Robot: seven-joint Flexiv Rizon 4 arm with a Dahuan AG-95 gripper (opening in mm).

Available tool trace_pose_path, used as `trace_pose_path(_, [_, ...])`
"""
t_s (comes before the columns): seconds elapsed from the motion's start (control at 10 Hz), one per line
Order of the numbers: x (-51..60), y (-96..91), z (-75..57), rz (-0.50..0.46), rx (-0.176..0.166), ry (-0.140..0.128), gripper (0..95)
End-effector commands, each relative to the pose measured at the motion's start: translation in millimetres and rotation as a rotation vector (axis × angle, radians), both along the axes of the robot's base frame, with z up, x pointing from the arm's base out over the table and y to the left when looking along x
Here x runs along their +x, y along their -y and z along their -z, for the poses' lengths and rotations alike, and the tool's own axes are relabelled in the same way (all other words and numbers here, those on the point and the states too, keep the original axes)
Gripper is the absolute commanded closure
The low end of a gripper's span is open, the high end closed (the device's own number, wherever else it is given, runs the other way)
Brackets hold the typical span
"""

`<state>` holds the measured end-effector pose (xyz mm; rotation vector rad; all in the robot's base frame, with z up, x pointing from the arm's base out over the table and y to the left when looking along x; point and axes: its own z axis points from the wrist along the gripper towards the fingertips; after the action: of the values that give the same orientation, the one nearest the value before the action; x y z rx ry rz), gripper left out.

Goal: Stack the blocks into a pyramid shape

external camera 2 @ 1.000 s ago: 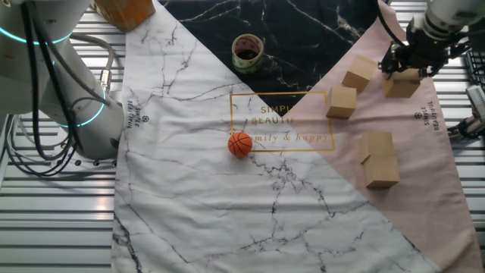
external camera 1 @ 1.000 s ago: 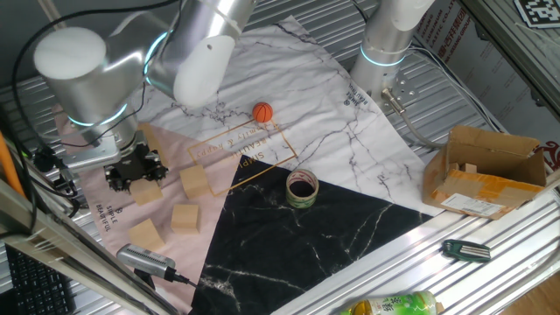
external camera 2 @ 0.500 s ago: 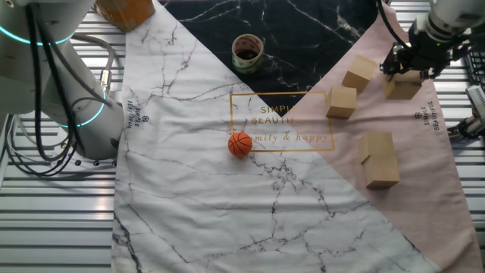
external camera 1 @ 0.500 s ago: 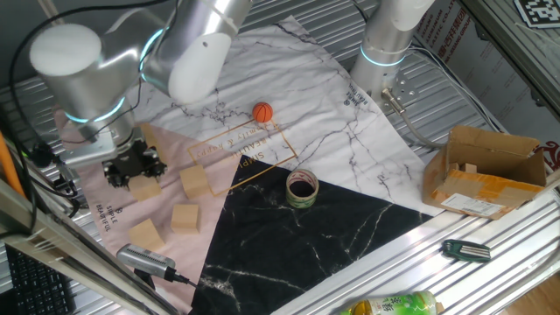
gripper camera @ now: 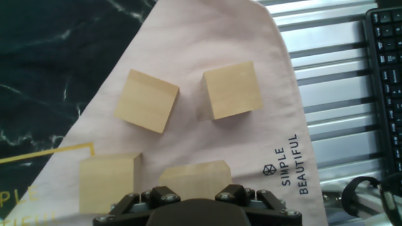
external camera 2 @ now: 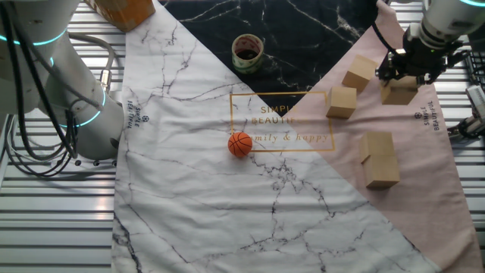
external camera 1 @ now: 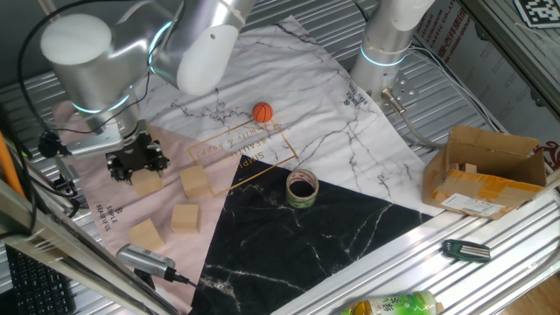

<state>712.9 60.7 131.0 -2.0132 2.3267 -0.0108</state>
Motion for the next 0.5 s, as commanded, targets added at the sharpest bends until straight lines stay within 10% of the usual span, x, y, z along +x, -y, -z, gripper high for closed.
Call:
trace_pose_path(0.1, [-1.4,0.5,-0.9,0.009,-0.005,0.021,95.0])
trace_pose_path(0.5, [-1.4,0.5,-0.9,0.043,0.041,-0.022,95.0])
